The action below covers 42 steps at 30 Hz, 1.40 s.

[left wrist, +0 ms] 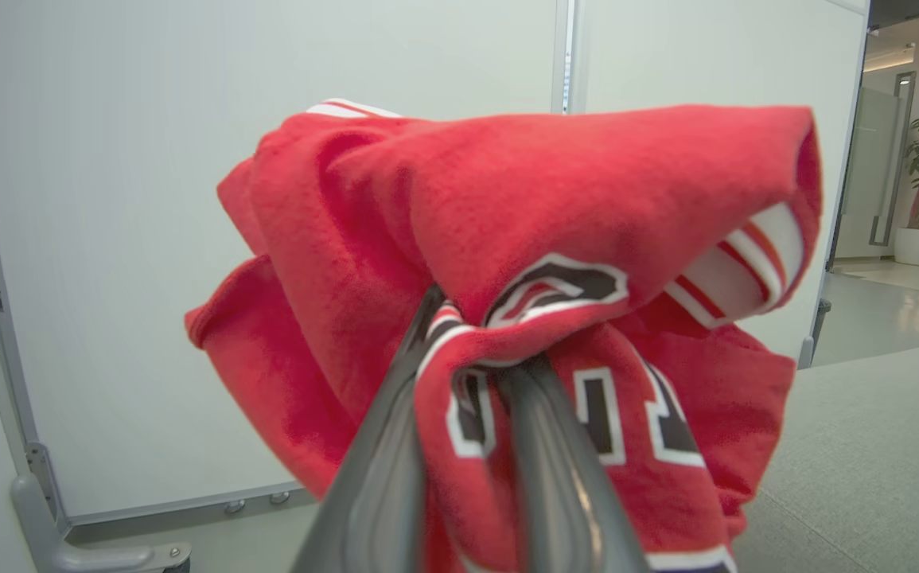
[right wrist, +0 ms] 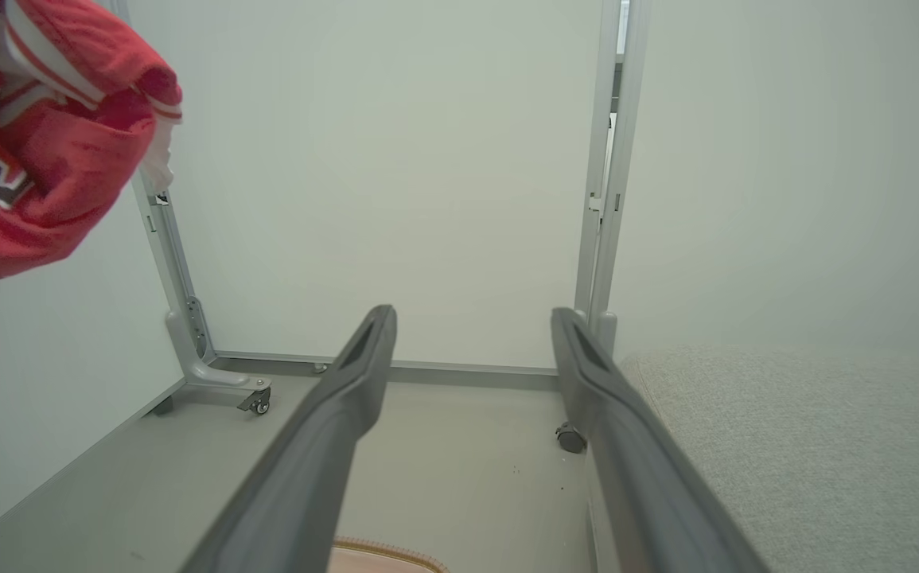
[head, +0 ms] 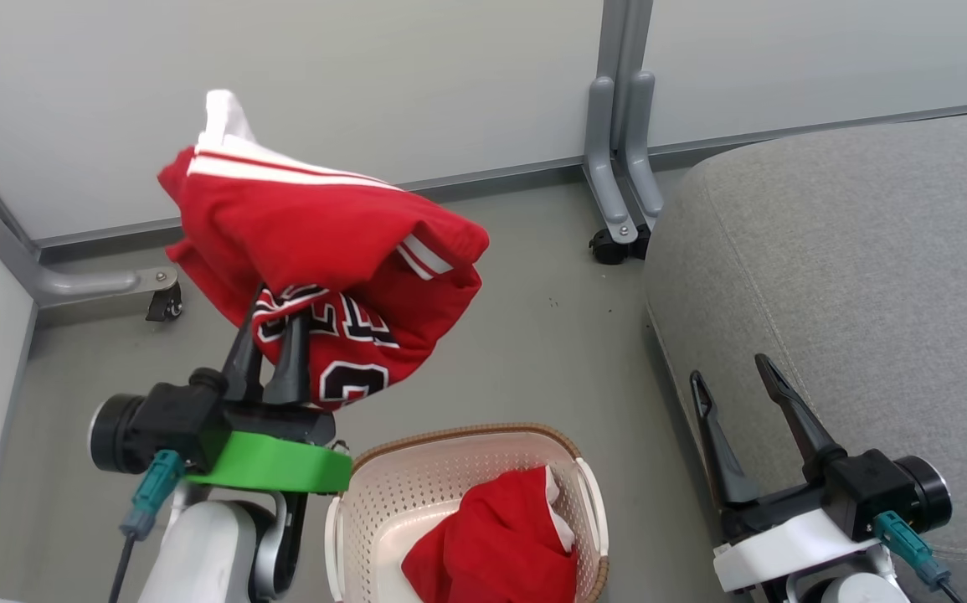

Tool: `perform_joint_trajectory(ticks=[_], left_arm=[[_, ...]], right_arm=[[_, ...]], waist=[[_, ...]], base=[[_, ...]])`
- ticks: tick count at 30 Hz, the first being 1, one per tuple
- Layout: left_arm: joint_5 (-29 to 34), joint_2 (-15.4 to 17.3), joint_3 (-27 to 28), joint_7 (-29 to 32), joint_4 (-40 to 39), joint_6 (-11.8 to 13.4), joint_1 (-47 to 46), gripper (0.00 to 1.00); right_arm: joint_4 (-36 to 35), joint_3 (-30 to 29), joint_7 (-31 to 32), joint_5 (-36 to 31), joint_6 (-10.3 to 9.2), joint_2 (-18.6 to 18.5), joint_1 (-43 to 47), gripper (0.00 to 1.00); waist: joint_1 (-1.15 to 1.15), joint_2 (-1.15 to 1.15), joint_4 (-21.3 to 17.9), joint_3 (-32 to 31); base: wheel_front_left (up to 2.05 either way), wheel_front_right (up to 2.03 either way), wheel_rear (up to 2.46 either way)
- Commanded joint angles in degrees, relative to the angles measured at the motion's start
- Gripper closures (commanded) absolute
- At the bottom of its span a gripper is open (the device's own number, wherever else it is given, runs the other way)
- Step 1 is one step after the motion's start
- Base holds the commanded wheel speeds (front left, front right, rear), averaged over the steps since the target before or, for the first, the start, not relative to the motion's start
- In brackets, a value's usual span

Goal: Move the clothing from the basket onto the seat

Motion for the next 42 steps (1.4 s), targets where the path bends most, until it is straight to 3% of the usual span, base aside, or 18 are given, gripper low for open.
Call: perform_joint_trajectory(ticks=[1,7,14,22,33,42], left_arm=[[0.84,-0.64,1.25,-0.03,-1.32,-0.84,0.85,1.00],[2.60,-2.60,2.83,-0.03,-6.45,-5.13,0.82,1.00],[0.47,-3.18,-3.02,-0.03,-7.14,-7.67,-0.61,1.00],[-2.68,-3.15,-11.49,-0.03,-6.74,-7.99,-1.50,1.00],[-1.58,-3.17,-10.05,-0.03,-5.75,-8.02,-2.65,1.00],[-2.02,-2.59,-9.81,-0.03,-4.86,-8.03,-2.28,1.00]], right_arm=[[-0.25,0.02,-0.18,-0.15,0.00,-0.26,0.82,0.00],[-0.53,-0.44,-0.18,0.23,0.00,-0.10,1.18,0.00],[-0.14,0.12,-0.18,0.40,0.00,-0.59,1.37,0.00],[-0.42,0.95,-0.18,0.64,0.00,-0.60,0.29,0.00],[-0.27,1.05,-0.18,1.32,0.00,-0.86,0.18,0.00],[-2.30,6.78,-0.18,9.56,0.00,-3.23,0.89,0.00]], waist=[[0.00,0.00,-0.06,-0.05],[0.00,0.00,0.19,-0.13],[0.00,0.00,0.42,-0.69],[0.00,0.00,-0.70,-0.25],[0.00,0.00,-1.53,0.07],[0.00,0.00,-1.66,0.11]], base=[[0.00,0.00,0.00],[0.00,0.00,0.00],[0.00,0.00,0.00],[0.00,0.00,0.00],[0.00,0.00,0.00],[0.00,0.00,0.00]])
